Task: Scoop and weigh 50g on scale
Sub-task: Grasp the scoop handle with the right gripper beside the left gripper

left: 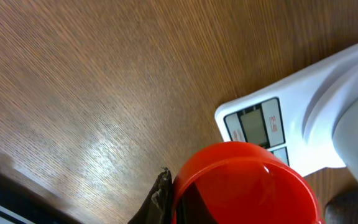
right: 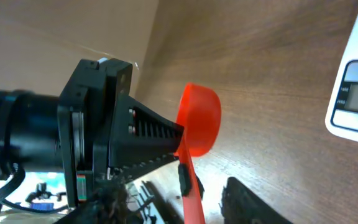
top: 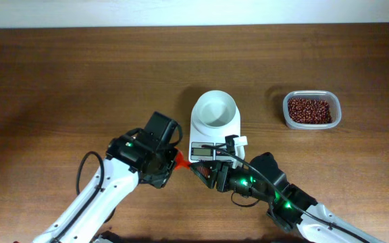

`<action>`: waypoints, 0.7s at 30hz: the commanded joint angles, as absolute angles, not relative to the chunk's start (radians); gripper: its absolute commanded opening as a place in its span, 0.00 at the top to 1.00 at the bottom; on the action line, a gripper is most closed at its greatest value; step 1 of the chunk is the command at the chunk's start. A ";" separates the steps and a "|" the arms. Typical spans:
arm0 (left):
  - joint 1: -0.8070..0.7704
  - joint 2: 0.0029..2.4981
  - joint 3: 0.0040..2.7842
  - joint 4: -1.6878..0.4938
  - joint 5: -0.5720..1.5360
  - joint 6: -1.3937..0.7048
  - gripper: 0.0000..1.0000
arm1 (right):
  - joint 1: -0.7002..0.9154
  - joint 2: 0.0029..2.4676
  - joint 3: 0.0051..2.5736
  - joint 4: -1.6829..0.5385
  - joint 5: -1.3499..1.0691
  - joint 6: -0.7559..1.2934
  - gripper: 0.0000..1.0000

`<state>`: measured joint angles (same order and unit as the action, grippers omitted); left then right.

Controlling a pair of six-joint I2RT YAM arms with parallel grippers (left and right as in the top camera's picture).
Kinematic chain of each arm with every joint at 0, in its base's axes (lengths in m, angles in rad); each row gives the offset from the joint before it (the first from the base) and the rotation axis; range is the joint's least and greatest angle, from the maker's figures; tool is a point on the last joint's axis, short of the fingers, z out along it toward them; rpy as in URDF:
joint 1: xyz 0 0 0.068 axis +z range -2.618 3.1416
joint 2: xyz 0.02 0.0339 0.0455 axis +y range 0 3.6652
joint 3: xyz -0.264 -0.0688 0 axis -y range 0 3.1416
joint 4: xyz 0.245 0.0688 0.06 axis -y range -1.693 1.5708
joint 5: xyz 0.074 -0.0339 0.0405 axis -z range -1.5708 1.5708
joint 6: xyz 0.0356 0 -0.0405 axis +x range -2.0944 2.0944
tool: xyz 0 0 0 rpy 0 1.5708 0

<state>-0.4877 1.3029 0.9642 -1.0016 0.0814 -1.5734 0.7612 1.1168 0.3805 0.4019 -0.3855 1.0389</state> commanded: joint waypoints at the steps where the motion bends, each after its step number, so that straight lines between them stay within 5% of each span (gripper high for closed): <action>1: -0.506 1.293 0.962 -1.000 0.082 -1.589 1.00 | 0.768 1.119 0.398 0.409 -0.405 1.056 0.52; 21: -0.554 1.293 0.962 -1.000 0.089 -1.664 1.00 | 0.786 1.119 0.398 0.408 -0.411 1.116 0.63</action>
